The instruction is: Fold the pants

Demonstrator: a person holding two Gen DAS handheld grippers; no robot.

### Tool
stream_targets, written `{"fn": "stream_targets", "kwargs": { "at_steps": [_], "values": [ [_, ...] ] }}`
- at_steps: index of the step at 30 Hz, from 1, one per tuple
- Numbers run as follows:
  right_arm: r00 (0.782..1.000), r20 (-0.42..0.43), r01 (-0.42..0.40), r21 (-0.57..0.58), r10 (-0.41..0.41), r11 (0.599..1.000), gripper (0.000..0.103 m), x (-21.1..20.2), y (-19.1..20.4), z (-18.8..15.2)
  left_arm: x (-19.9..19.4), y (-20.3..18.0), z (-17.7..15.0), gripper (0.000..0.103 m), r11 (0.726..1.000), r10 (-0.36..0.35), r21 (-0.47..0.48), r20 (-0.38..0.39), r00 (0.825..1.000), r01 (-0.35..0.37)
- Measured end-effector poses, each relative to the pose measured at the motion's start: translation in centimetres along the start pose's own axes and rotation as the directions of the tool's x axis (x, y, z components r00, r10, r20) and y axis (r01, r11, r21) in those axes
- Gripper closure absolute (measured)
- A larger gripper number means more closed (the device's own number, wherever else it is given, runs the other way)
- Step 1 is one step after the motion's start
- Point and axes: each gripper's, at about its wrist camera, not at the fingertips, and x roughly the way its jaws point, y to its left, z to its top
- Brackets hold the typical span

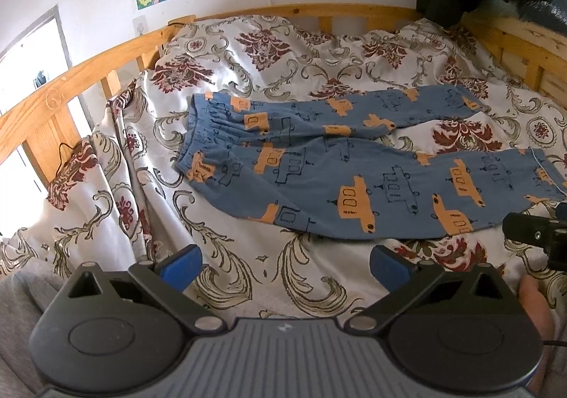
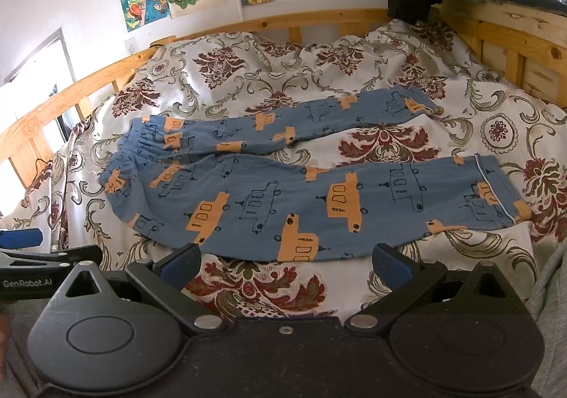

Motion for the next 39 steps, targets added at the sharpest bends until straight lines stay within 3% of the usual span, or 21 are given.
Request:
{"fn": "stream_targets", "kwargs": {
  "at_steps": [8, 11, 15, 19, 23, 25, 30, 32, 34, 35, 39],
  "values": [
    [1.0, -0.028, 0.005, 0.013, -0.005, 1.0, 0.001, 0.1, 0.0, 0.1, 0.3, 0.1, 0.4, 0.0, 1.0, 0.012, -0.009, -0.035, 0.999, -0.012],
    [0.999, -0.049, -0.008, 0.03, 0.009, 1.0, 0.001, 0.1, -0.1, 0.8, 0.7, 0.4, 1.2, 0.0, 1.0, 0.018, -0.018, -0.09, 0.996, -0.02],
    [0.99, -0.092, -0.105, 0.035, 0.108, 0.994, 0.001, 1.4, -0.8, 3.2, 1.5, 1.4, 3.8, 0.0, 0.997, -0.076, -0.004, -0.141, 0.987, 0.076],
    [0.981, -0.101, -0.17, -0.023, 0.167, 0.985, 0.001, 4.2, -1.7, 7.0, 3.5, 3.1, 8.4, 0.0, 0.996, -0.084, 0.024, -0.084, 0.993, 0.086],
    [0.988, -0.063, -0.15, -0.138, 0.142, 0.979, 0.001, 8.0, -2.6, 10.3, 7.4, 5.4, 13.4, 0.0, 0.971, -0.237, 0.001, 0.037, 0.971, 0.237],
    [0.991, -0.035, -0.133, -0.225, 0.129, 0.965, 0.001, 10.4, -3.0, 11.9, 10.1, 5.9, 15.0, 0.0, 0.965, -0.261, 0.013, 0.092, 0.961, 0.261],
    [0.988, -0.06, -0.156, -0.353, 0.144, 0.923, 0.001, 18.7, -4.5, 16.5, 19.5, 4.8, 21.2, 0.0, 0.959, -0.241, 0.164, 0.039, 0.97, 0.232],
    [0.97, -0.132, -0.236, -0.325, 0.204, 0.916, 0.001, 22.9, -5.6, 19.3, 23.2, 3.9, 23.8, 0.0, 0.922, -0.288, 0.273, 0.012, 0.958, 0.274],
    [0.936, -0.198, -0.344, -0.326, 0.293, 0.88, 0.001, 27.4, -6.5, 22.2, 26.7, 2.7, 26.1, 0.0, 0.852, -0.371, 0.38, -0.044, 0.927, 0.359],
    [0.928, -0.219, -0.364, -0.351, 0.303, 0.863, 0.001, 29.4, -6.5, 23.3, 28.4, 2.3, 27.0, 0.0, 0.811, -0.413, 0.423, -0.072, 0.908, 0.403],
    [0.895, -0.319, -0.433, -0.457, 0.312, 0.777, 0.003, 36.5, -5.6, 26.6, 34.8, 0.1, 29.5, 0.001, 0.692, -0.48, 0.516, -0.193, 0.856, 0.505]
  ]
}}
